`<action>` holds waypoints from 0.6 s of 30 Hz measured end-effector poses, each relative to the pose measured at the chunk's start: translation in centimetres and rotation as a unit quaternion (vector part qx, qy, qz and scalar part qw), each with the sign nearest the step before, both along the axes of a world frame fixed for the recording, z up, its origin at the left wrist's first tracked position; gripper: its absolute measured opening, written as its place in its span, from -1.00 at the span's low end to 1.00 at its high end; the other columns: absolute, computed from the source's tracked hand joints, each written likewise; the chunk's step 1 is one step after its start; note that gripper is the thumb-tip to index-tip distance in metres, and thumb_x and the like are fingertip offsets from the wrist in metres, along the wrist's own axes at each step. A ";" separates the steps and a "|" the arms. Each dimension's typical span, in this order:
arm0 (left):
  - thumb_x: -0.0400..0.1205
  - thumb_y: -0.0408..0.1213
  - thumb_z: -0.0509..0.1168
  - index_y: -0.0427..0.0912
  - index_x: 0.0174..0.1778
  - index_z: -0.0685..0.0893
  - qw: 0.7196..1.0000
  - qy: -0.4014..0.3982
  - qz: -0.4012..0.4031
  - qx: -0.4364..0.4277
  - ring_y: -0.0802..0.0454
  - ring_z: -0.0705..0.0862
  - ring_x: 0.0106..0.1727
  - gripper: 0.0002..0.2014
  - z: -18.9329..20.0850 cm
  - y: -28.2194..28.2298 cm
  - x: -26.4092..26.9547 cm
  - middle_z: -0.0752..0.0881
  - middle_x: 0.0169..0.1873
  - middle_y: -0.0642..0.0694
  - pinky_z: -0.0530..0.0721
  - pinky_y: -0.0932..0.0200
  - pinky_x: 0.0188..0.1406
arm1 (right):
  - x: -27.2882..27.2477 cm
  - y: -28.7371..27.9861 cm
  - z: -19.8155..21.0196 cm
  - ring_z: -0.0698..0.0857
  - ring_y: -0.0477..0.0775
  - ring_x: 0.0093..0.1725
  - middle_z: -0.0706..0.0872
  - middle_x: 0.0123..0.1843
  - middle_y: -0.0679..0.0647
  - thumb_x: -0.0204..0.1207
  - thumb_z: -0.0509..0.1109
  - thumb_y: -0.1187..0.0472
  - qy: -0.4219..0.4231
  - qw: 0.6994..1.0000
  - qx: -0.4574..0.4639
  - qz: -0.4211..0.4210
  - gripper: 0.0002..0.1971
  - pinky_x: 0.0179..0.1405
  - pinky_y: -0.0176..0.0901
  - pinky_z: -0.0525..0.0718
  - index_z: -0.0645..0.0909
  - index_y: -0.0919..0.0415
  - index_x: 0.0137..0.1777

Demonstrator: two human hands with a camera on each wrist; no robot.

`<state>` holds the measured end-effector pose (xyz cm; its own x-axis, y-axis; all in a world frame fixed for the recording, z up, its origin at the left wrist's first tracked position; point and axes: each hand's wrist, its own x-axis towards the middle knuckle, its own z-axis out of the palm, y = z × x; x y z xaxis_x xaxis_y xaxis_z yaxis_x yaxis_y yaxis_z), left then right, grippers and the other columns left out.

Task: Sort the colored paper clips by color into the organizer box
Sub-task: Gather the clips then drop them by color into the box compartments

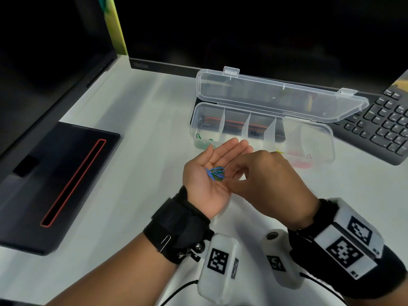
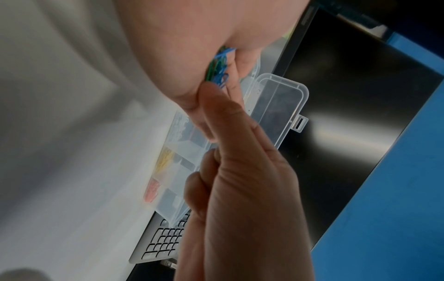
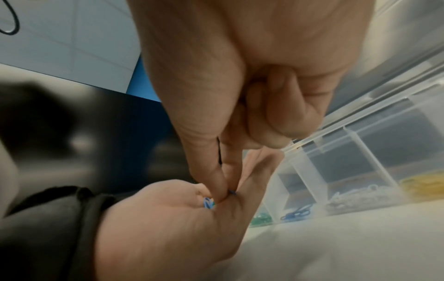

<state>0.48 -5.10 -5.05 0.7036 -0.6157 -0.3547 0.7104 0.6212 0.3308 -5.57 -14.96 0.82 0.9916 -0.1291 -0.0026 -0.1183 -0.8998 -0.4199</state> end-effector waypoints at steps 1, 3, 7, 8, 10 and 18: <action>0.75 -0.17 -0.01 -0.40 0.14 0.67 1.000 -0.001 -0.001 0.003 -0.21 0.80 0.05 -0.57 0.0 0.0 0.0 0.78 0.09 -0.34 0.74 -0.05 0.12 | 0.0 0.0 -0.1 0.57 0.02 -0.34 0.52 -0.49 -0.14 0.38 0.44 0.10 0.004 1.000 0.000 0.002 -0.95 -0.26 -0.11 0.58 0.72 -0.06 -0.26; 0.75 -0.16 -0.01 -0.40 0.16 0.67 1.000 -0.005 -0.002 0.007 -0.21 0.79 0.09 -0.56 -0.1 0.0 -0.1 0.76 0.12 -0.34 0.68 -0.07 0.18 | 0.0 -0.1 -0.2 0.53 -0.03 -0.38 0.49 -0.52 -0.16 0.36 0.43 0.10 0.005 1.000 0.006 0.000 -0.96 -0.33 -0.17 0.51 0.67 -0.02 -0.30; 0.75 -0.17 -0.01 -0.39 0.15 0.69 1.000 -0.006 -0.004 0.005 -0.15 0.80 0.04 -0.56 -0.1 0.0 0.1 0.78 0.11 -0.31 0.70 0.02 0.15 | 0.0 -0.6 0.2 0.40 -0.13 -0.53 0.47 -0.57 -0.14 0.48 0.35 0.20 0.025 0.980 0.191 -0.042 -0.79 -0.49 -0.28 0.36 0.58 0.10 -0.40; 0.75 -0.16 -0.01 -0.38 0.14 0.69 1.000 -0.005 -0.005 0.003 -0.13 0.81 0.01 -0.57 -0.2 0.0 0.1 0.78 0.09 -0.30 0.74 0.06 0.08 | 0.0 -0.8 0.4 0.32 -0.12 -0.57 0.41 -0.57 -0.13 0.53 0.27 0.24 0.043 0.954 0.288 -0.070 -0.70 -0.56 -0.27 0.31 0.51 0.10 -0.45; 0.75 -0.16 0.00 -0.37 0.12 0.70 1.000 -0.003 -0.006 -0.001 -0.13 0.81 0.00 -0.57 -0.2 0.0 0.2 0.79 0.09 -0.30 0.77 0.09 0.02 | 0.0 -1.3 0.6 0.09 -0.02 -0.55 0.18 -0.49 0.00 0.51 0.15 0.23 0.085 0.865 0.481 -0.117 -0.69 -0.60 -0.24 0.05 0.27 0.09 -0.48; 0.75 -0.15 0.01 -0.37 0.13 0.69 1.000 -0.007 -0.010 -0.006 -0.14 0.81 0.03 -0.57 0.0 0.2 0.0 0.79 0.07 -0.30 0.76 0.07 0.05 | 0.2 -2.2 0.4 -0.01 -0.01 -0.54 0.26 -0.58 0.09 0.29 0.02 0.28 0.086 0.704 0.695 -0.122 -0.80 -0.60 -0.33 -0.03 0.34 0.21 -0.53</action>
<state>0.53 -4.90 -5.01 0.6951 -0.6347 -0.3377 0.7189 0.6103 0.3326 -5.34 -17.19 1.23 0.9100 -0.0500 -0.4117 -0.3546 0.4209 -0.8349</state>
